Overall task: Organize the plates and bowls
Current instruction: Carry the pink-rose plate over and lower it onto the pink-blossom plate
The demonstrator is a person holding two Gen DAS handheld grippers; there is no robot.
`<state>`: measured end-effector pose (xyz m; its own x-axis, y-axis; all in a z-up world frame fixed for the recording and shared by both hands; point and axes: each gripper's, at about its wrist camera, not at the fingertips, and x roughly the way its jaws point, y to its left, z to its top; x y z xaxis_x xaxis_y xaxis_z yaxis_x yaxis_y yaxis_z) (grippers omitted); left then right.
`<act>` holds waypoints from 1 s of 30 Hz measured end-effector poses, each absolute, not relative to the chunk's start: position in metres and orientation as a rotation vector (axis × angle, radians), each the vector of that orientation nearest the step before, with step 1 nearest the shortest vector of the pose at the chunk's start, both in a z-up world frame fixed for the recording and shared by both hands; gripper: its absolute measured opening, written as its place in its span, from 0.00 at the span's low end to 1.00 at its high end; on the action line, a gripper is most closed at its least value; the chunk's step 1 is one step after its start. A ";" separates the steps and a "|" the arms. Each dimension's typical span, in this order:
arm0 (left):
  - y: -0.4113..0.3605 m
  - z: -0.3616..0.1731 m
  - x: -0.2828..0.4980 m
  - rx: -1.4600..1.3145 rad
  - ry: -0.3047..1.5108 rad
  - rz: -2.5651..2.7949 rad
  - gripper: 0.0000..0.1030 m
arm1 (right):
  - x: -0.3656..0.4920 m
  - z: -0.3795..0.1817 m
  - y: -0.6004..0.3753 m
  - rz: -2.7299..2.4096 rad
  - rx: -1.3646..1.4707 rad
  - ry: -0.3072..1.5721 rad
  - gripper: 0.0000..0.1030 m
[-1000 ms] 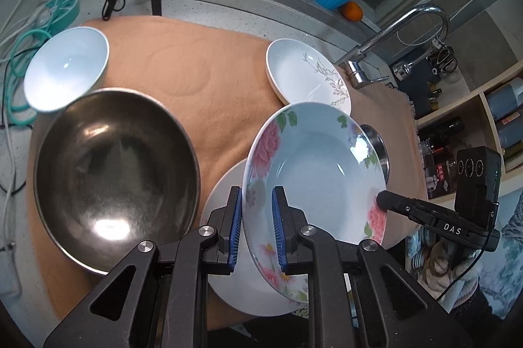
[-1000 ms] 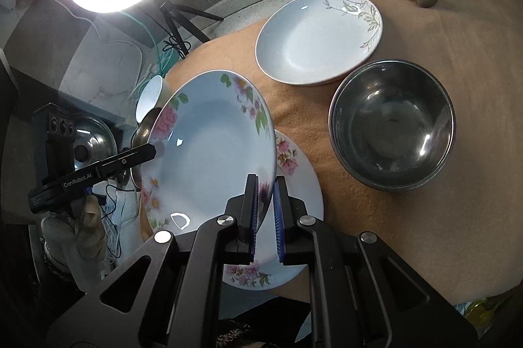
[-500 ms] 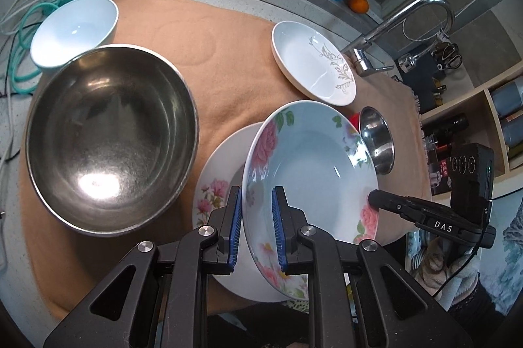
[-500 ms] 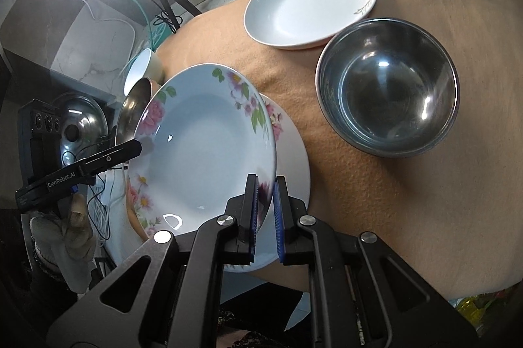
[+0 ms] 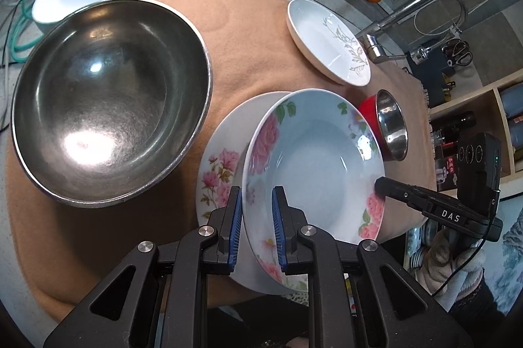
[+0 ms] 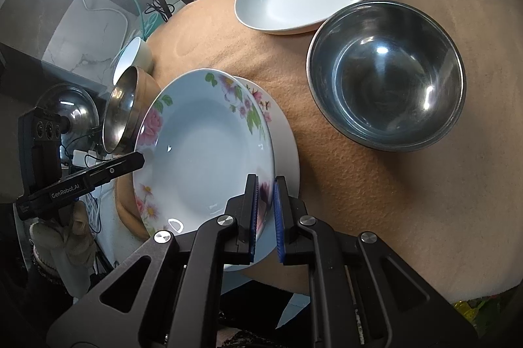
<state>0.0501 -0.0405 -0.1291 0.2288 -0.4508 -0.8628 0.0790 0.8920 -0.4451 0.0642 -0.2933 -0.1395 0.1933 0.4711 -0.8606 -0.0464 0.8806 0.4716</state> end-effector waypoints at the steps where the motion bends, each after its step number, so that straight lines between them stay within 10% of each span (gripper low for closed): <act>1: -0.040 -0.130 0.049 -0.337 1.297 -0.372 0.16 | 0.064 -0.140 -0.293 0.376 0.377 1.338 0.09; 30: -0.040 -0.144 0.052 -0.309 1.333 -0.355 0.16 | 0.065 -0.157 -0.281 0.359 0.336 1.376 0.09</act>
